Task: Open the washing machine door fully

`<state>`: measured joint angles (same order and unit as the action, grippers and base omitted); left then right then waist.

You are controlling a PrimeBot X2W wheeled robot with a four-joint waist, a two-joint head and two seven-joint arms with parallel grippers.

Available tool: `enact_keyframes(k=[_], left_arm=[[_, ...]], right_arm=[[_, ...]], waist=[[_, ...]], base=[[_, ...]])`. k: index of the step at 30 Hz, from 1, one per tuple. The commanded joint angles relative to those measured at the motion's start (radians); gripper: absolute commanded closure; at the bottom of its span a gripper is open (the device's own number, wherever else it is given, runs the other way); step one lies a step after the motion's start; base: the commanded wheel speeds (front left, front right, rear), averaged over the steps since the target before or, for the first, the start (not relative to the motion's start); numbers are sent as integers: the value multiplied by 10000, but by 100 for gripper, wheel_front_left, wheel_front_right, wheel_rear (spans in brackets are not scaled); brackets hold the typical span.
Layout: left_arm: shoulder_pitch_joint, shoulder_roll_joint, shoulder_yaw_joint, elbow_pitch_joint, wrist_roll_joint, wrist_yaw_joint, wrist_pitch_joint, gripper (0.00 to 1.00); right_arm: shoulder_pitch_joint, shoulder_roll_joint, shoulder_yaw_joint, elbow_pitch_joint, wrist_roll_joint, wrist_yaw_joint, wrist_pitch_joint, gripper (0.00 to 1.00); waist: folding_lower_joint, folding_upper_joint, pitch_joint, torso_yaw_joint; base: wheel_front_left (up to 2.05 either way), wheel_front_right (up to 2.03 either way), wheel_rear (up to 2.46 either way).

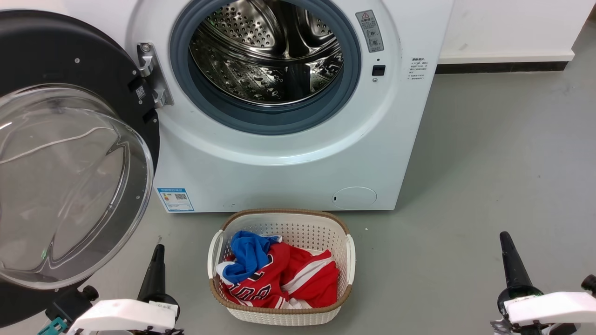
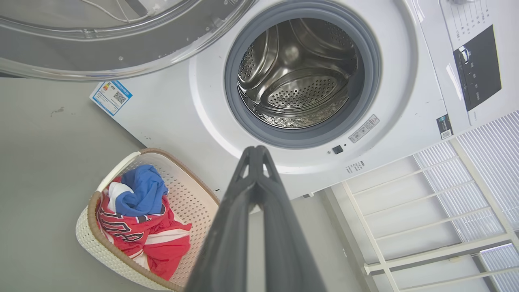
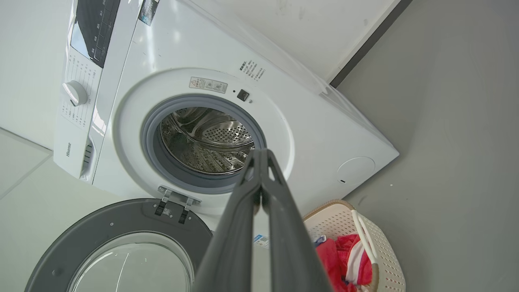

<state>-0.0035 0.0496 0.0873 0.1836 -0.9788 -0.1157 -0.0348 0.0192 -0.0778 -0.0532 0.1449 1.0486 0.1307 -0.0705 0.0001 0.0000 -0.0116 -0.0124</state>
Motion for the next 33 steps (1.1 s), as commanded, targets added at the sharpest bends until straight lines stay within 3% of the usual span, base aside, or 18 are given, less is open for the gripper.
enact_keyframes(k=[1, 33], left_arm=[[-218, 10, 40, -63, -222, -51, 53, 100], [-758, 9, 183, 340, -3773, -121, 902, 100]], right_arm=[[-223, -73, -11, -23, 245, 1, 29, 100], [-876, -48, -125, 566, 3571, 2, 898, 100]], waist=[[0, 0, 1, 1], [-1, 0, 75, 64]], base=[[0, 0, 0], [0, 0, 0]])
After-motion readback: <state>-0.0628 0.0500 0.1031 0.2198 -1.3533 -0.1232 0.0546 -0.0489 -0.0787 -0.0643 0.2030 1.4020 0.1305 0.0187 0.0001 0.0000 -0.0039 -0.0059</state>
